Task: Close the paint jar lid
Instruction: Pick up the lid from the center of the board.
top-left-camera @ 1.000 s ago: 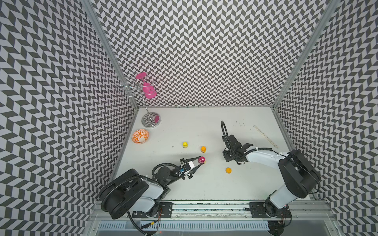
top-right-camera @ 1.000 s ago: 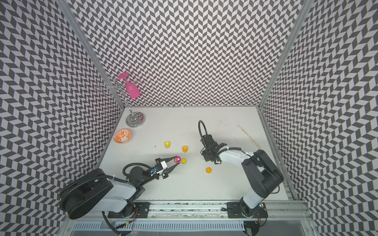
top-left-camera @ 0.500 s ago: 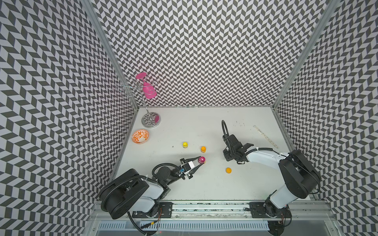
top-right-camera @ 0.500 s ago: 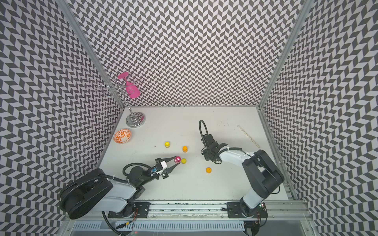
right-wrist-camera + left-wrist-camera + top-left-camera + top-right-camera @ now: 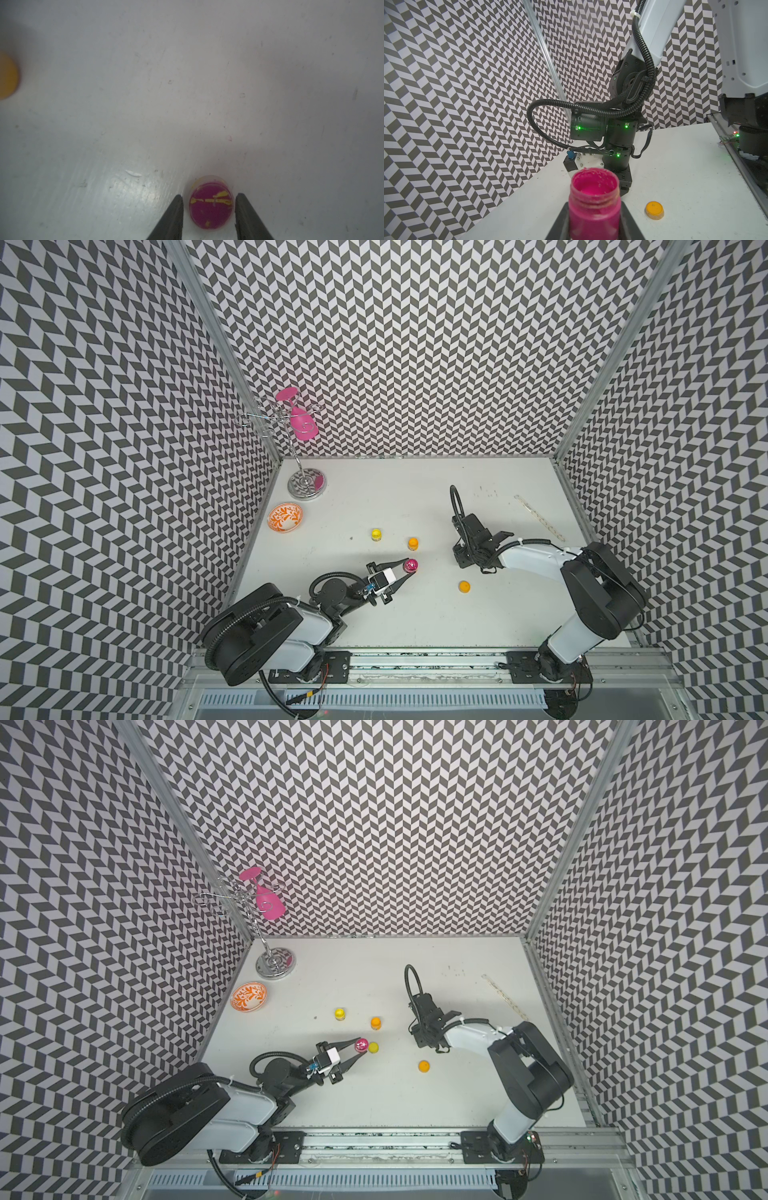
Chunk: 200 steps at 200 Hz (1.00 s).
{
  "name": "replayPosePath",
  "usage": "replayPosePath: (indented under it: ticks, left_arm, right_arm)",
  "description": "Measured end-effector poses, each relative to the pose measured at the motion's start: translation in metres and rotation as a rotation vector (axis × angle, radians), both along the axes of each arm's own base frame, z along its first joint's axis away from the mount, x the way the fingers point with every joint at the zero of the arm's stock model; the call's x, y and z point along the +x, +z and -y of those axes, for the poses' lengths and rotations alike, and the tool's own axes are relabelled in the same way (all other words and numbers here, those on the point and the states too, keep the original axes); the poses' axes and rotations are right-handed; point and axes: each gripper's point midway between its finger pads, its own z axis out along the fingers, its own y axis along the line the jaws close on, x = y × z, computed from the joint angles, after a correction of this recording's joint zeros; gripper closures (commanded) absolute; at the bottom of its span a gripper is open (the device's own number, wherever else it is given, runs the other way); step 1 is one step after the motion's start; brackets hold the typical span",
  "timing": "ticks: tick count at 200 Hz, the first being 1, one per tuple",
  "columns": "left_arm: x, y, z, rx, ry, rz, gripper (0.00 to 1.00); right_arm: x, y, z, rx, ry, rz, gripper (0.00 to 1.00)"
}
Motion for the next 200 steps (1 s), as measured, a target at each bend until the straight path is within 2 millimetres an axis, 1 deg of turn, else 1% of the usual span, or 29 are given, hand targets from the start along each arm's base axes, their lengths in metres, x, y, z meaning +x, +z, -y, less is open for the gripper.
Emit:
replayPosePath:
  ticks: [45,66,86,100,137,200]
  left_arm:
    - [-0.0015,0.0000,0.0011,0.000,-0.006,0.000,0.68]
    - [-0.0016,0.0000,0.0012,0.000,-0.006,0.000,0.68]
    - [-0.0016,0.0000,0.0012,0.000,-0.006,0.000,0.69]
    - [-0.0017,0.0000,0.0012,0.000,-0.007,0.000,0.68]
    - [-0.0017,0.0000,0.0012,0.000,-0.007,0.000,0.69]
    - [-0.0018,0.0001,0.0014,0.000,-0.007,0.001,0.69]
  right_arm:
    - [0.0011,0.0006,-0.0015,0.007,0.002,0.005,0.62]
    - [0.0011,-0.0007,-0.0013,0.005,0.002,0.002,0.62]
    - [0.0006,-0.0038,-0.0005,0.002,0.001,-0.006,0.58]
    - [0.0013,-0.0040,0.0000,0.002,-0.002,-0.006,0.57]
    - [0.0015,-0.0041,0.0003,0.003,-0.003,-0.006,0.59]
    - [0.0003,-0.0048,-0.0037,0.042,0.011,-0.027,0.60]
